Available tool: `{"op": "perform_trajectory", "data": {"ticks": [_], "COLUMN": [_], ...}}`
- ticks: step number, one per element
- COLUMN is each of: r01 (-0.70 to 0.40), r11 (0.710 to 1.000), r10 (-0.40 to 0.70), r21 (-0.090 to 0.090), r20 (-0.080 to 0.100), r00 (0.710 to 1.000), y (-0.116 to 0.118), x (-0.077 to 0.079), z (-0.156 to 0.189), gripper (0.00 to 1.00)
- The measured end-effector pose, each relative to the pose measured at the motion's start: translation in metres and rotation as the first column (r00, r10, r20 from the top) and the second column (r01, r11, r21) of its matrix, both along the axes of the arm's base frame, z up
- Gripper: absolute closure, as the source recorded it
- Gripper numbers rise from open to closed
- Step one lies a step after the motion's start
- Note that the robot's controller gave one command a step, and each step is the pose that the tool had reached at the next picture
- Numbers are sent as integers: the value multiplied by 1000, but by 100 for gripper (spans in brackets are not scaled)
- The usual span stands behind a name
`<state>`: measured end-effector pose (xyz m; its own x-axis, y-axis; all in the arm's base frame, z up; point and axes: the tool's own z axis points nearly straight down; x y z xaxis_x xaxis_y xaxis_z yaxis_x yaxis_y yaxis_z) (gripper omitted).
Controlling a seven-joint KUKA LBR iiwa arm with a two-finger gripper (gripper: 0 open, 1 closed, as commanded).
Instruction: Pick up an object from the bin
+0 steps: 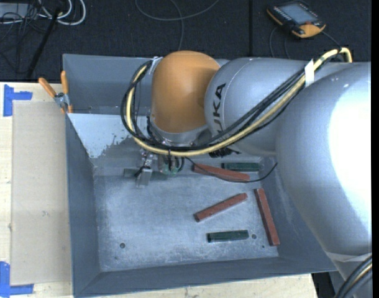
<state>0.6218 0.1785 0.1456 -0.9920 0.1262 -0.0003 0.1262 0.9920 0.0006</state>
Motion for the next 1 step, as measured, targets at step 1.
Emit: {"op": "perform_trajectory", "data": {"ticks": [1], "r01": [0], "r11": [1000], "r10": [0], "r21": [0], "r20": [0], "r00": [1000], "y": [0], "x": [0], "z": [15], "gripper": [100]}}
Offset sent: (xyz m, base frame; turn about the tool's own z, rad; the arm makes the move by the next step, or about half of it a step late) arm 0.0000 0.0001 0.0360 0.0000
